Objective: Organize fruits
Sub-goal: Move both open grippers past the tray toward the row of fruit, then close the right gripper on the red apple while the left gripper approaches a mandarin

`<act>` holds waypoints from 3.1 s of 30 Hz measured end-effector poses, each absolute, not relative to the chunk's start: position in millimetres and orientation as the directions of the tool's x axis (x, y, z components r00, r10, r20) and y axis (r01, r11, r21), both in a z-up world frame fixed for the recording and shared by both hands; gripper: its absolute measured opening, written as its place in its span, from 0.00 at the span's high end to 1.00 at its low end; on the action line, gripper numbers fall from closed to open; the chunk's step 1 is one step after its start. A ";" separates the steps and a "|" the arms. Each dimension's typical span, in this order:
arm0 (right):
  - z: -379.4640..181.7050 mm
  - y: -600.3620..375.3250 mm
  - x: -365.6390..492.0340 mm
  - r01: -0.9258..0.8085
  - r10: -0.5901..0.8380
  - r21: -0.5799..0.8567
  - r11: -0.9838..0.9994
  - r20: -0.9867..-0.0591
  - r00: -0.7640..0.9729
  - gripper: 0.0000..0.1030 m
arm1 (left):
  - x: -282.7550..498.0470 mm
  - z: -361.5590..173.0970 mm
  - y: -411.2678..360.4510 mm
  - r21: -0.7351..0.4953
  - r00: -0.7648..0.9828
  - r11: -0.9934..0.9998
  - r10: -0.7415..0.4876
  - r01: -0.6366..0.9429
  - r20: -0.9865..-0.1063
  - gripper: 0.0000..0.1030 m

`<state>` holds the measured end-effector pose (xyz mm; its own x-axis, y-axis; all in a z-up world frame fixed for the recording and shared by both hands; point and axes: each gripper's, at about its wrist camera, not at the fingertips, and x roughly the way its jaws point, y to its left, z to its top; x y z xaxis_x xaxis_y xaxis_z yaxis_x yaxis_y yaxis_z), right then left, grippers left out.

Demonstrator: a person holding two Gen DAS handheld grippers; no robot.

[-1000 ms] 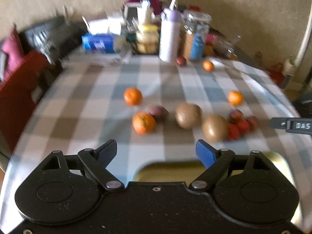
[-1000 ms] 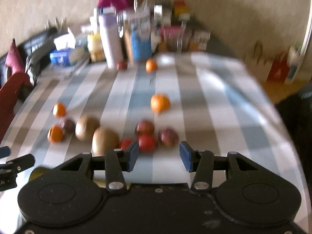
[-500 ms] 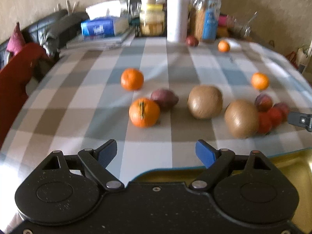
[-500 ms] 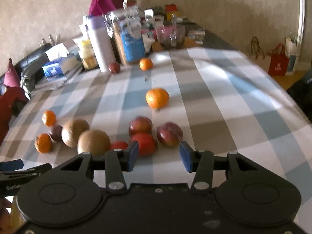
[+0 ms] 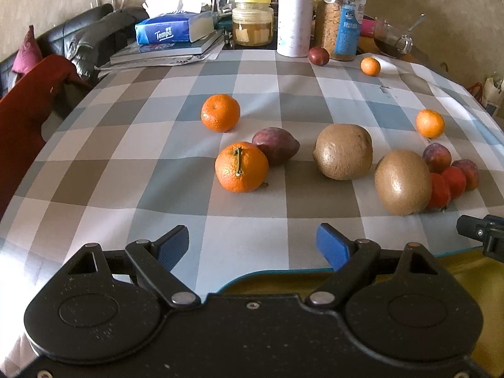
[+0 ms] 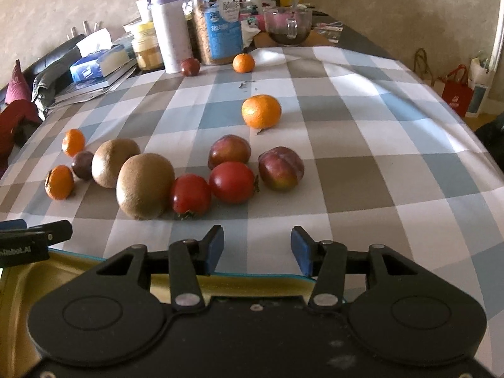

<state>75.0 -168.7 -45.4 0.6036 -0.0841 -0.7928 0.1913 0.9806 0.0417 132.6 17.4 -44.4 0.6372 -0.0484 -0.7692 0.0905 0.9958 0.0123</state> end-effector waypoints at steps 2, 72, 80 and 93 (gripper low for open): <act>-44.7 -167.8 72.4 0.182 -0.076 0.045 0.982 -0.793 0.605 0.50 | 129.6 -44.4 17.8 0.018 0.643 0.996 -0.044 0.090 -0.764 0.14; -33.2 -184.8 96.0 0.321 -0.174 0.182 0.929 -0.551 0.816 0.63 | 98.7 -40.7 14.0 0.005 0.812 0.998 -0.053 0.069 -0.581 0.15; -29.4 -179.6 93.5 0.286 -0.149 0.184 0.940 -0.531 0.834 0.63 | 105.2 -22.8 18.1 -0.002 0.786 0.999 -0.040 0.049 -0.617 0.15; -28.0 -174.7 89.8 0.268 -0.142 0.174 0.948 -0.522 0.841 0.63 | 158.8 -24.1 1.0 0.022 0.794 1.000 0.001 0.016 -0.608 0.16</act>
<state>89.8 -174.7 -28.0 0.8410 -0.1424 -0.5220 0.2682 0.9476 0.1737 158.8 1.0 -24.2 0.7936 0.0009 -0.6084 0.0161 0.9996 0.0225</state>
